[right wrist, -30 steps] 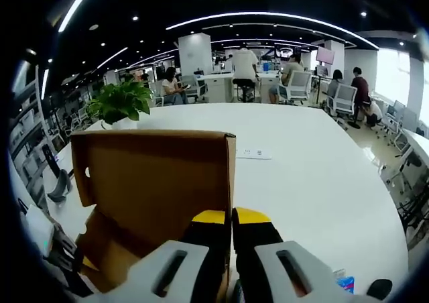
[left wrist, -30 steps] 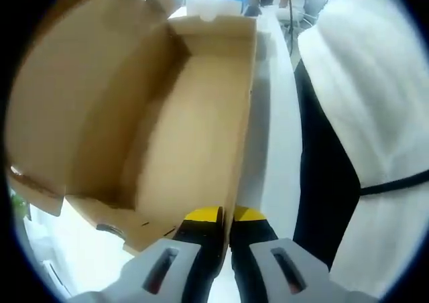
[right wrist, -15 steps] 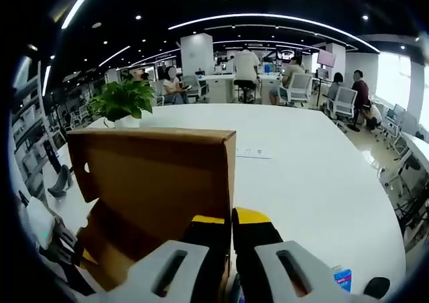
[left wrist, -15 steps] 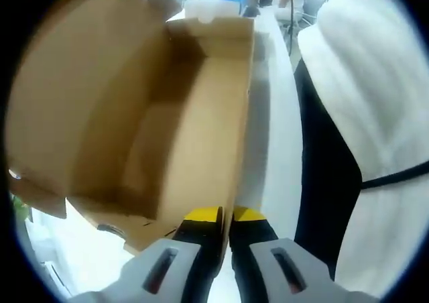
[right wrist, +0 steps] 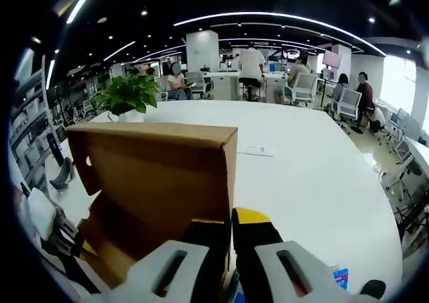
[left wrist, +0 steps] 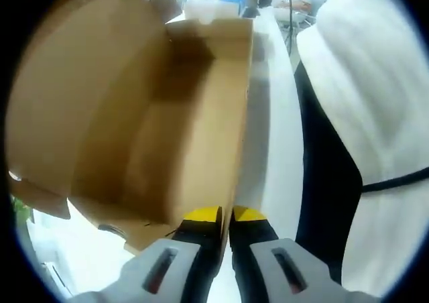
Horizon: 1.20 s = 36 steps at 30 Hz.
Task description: Operate the shoe box by opening the lid, removing the specified soft item, and placing it in the target area until the item is outside and the box remains undamaged.
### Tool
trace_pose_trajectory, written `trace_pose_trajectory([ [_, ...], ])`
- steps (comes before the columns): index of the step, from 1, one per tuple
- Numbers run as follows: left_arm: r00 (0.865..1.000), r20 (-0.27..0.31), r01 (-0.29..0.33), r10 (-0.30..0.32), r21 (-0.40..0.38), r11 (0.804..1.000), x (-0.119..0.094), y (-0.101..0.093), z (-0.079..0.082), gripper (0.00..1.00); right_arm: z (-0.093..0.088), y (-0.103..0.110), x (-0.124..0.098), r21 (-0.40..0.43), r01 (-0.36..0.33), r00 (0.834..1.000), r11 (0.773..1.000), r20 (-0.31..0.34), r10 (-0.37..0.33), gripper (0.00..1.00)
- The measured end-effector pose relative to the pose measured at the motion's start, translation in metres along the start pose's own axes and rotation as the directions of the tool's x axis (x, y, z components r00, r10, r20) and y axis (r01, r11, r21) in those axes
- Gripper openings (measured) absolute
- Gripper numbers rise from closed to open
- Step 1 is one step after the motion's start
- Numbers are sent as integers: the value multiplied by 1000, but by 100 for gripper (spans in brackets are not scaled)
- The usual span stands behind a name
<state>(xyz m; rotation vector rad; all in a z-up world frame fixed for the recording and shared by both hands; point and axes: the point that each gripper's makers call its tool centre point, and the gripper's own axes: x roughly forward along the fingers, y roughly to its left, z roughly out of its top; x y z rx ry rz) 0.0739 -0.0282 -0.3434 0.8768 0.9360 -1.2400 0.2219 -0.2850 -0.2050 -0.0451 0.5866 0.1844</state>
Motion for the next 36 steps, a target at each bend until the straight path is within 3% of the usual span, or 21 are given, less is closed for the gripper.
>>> trace_pose_trajectory([
  [36,1000,-4,17,-17,3,1000,1,0,-1,4,-11,4,-7,-12,17,1000,1000,-21,-17,0],
])
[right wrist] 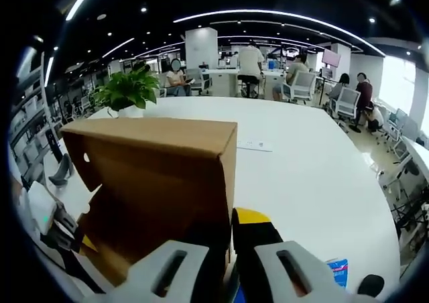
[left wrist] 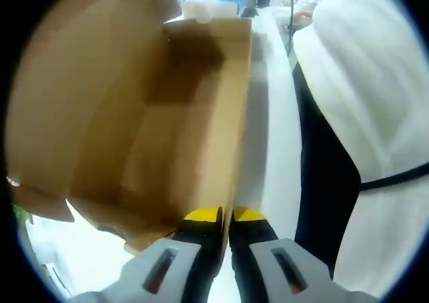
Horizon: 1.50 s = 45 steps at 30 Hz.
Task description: Operate the shoe box by opening the lid, removing the specified soft item, and placing it in the target area until the item is outside and the box remains undamaged.
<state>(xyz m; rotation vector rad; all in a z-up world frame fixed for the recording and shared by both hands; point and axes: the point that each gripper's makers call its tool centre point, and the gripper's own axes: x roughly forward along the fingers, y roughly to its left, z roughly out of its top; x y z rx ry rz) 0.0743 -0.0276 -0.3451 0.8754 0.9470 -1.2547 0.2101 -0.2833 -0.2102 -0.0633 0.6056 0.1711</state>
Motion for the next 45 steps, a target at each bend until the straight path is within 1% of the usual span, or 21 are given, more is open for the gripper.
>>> trace_pose_trajectory([
  [5,1000,3,-6,6,8,1000,0,0,0,4,-5,1,-3,-24,4,1000,1000,-18,-4,0],
  [11,1000,4,-3,3,6,1000,0,0,0,4,-9,2,-6,-33,15,999,999,-29,-16,0],
  [14,1000,4,-5,5,7,1000,0,0,0,4,-12,4,-7,-58,23,999,998,-34,-25,0],
  [15,1000,5,-6,6,6,1000,0,0,0,4,-14,4,-8,-75,28,999,997,-39,-31,0],
  [17,1000,8,-10,10,6,1000,0,0,0,4,-17,5,-9,-77,30,998,997,-46,-34,0],
  [18,1000,12,-17,17,10,1000,0,0,0,4,-20,5,-9,-75,33,997,997,-60,-38,0],
  [19,1000,16,-22,22,19,1000,0,0,0,4,-21,5,-10,-84,37,997,996,-68,-43,0],
  [20,999,29,-37,36,52,998,-1,1,1,4,-22,6,-10,-97,40,996,995,-74,-47,0],
  [23,998,28,-50,47,105,993,0,-1,-1,6,-23,6,-9,-93,58,994,994,-82,-66,0],
  [26,998,29,-56,53,104,993,0,1,0,5,-26,6,-10,-101,67,993,993,-91,-77,0],
  [27,998,28,-54,51,90,995,1,1,0,5,-28,6,-11,-120,69,992,990,-99,-81,0],
  [29,998,29,-57,54,88,995,0,2,0,5,-34,5,-13,-170,84,986,982,-129,-107,0],
  [31,997,39,-69,66,92,993,0,3,0,7,-36,8,-11,-191,98,984,977,-129,-124,0],
  [33,995,57,-84,80,85,993,-1,4,2,9,-36,8,-12,-159,107,983,981,-129,-128,0],
  [35,993,69,-98,93,74,992,-3,4,2,12,-35,7,-13,-154,108,983,982,-133,-128,0],
  [37,990,95,-113,107,59,992,-6,3,5,15,-36,7,-12,-149,110,982,983,-135,-130,0],
  [39,983,133,-131,128,14,991,-13,4,11,16,-36,7,-12,-158,111,982,981,-133,-132,0],
  [40,977,153,-144,147,-28,989,-16,6,13,17,-37,7,-13,-180,117,982,977,-127,-141,0],
  [42,972,174,-149,160,-76,986,-19,6,16,21,-38,8,-13,-179,123,982,976,-118,-146,0],
  [44,960,216,-151,178,-136,979,-27,4,21,24,-38,7,-14,-158,126,983,979,-110,-144,0],
  [45,958,218,-156,185,-145,977,-28,4,21,25,-38,7,-14,-155,126,984,980,-109,-144,0],
])
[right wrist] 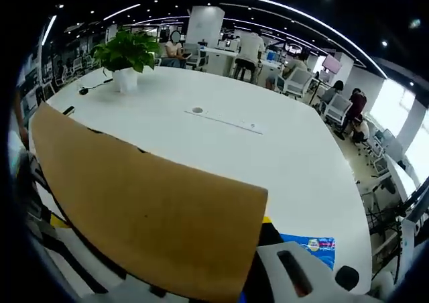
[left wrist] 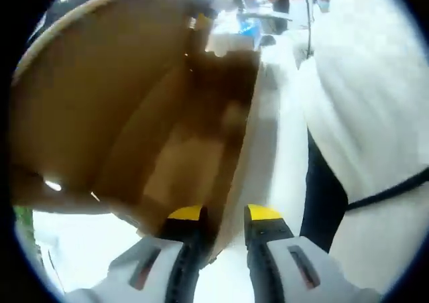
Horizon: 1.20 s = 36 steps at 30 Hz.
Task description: Operate the shoe box by opening the lid, removing the specified soft item, and placing it in the target area until the item is outside and the box remains undamaged.
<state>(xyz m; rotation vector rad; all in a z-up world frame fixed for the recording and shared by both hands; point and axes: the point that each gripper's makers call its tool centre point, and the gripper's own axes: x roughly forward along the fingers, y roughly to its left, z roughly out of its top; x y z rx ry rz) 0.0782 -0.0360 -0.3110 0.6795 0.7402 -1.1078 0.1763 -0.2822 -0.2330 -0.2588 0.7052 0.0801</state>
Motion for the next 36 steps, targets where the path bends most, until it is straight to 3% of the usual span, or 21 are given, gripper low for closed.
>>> trace_pose_trajectory([
  [4,999,12,-31,31,-4,1000,-7,-5,-1,29,1,0,0,-1,-9,1000,1000,-4,9,0],
  [11,990,107,-79,93,-128,989,-22,-8,15,38,1,0,0,-7,-30,999,1000,-19,30,0],
  [17,970,174,-99,170,-352,931,-31,7,25,51,3,0,0,11,-63,997,998,-32,63,0],
  [20,954,226,-71,196,-466,882,-39,13,32,58,2,2,1,12,-75,997,997,-33,75,1],
  [21,951,221,-81,217,-499,863,-42,17,31,60,2,3,0,4,-80,996,997,-31,80,1],
  [23,944,218,-101,249,-528,843,-47,23,26,60,1,4,-1,-4,-92,995,996,-31,92,2],
  [26,941,206,-118,269,-546,830,-52,27,21,60,-5,6,-1,4,-114,993,993,-39,114,2],
  [32,935,200,-142,294,-547,825,-59,34,17,56,-19,12,-4,9,-142,989,990,-49,142,5],
  [36,927,198,-160,318,-556,815,-61,43,15,57,-21,14,-10,7,-161,987,987,-18,162,7],
])
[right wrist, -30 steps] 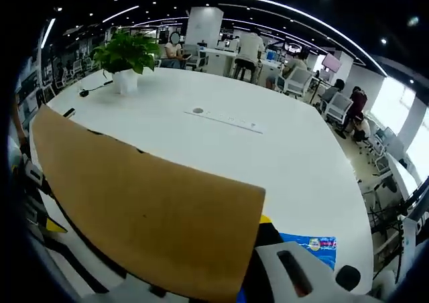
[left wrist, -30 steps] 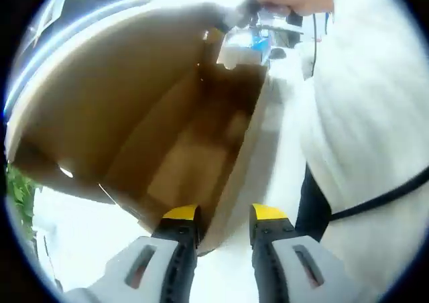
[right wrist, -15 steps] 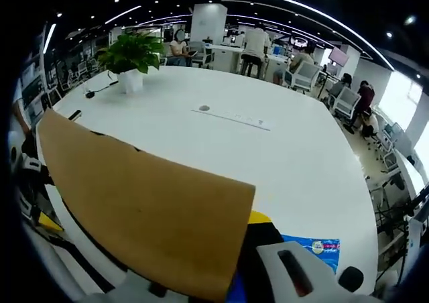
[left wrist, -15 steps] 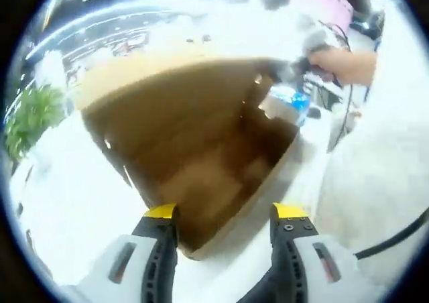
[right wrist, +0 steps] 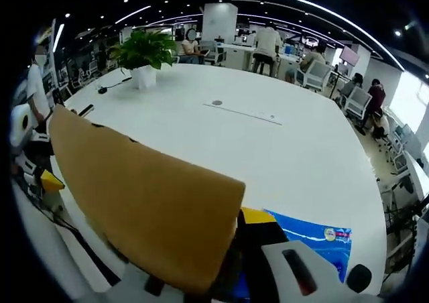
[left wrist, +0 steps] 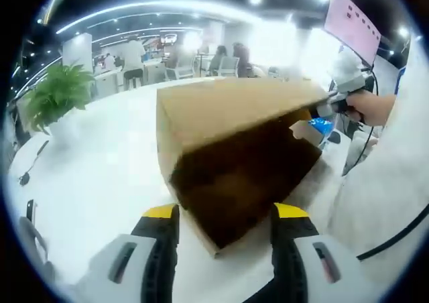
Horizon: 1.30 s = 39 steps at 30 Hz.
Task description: Operate the shoe box by opening the lid, removing the specified soft item, and placing it in the target area until the item is outside and the box remains undamaged.
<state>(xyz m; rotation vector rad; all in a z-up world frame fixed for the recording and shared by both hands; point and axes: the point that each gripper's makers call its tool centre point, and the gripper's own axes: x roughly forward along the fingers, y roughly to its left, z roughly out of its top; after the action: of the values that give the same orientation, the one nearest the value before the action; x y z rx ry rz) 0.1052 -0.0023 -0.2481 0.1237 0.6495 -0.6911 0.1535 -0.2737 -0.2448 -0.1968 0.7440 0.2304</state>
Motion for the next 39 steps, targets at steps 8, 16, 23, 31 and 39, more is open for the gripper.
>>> trace_pose_trajectory([
  [8,1000,16,-15,15,26,1000,-4,6,10,56,1,2,-13,-8,-23,999,1000,30,23,9],
  [16,999,40,-19,15,89,996,-14,3,19,57,0,10,-26,-37,-38,998,999,55,40,12],
  [23,998,60,-28,23,90,996,-24,0,28,56,5,14,-34,-60,-52,996,997,64,56,16],
  [31,996,86,-29,23,71,997,-27,1,33,55,0,19,-41,-106,-74,994,992,69,81,19],
  [39,997,77,-11,5,76,997,-30,-7,30,48,-16,30,-47,-122,-117,989,986,80,128,26],
])
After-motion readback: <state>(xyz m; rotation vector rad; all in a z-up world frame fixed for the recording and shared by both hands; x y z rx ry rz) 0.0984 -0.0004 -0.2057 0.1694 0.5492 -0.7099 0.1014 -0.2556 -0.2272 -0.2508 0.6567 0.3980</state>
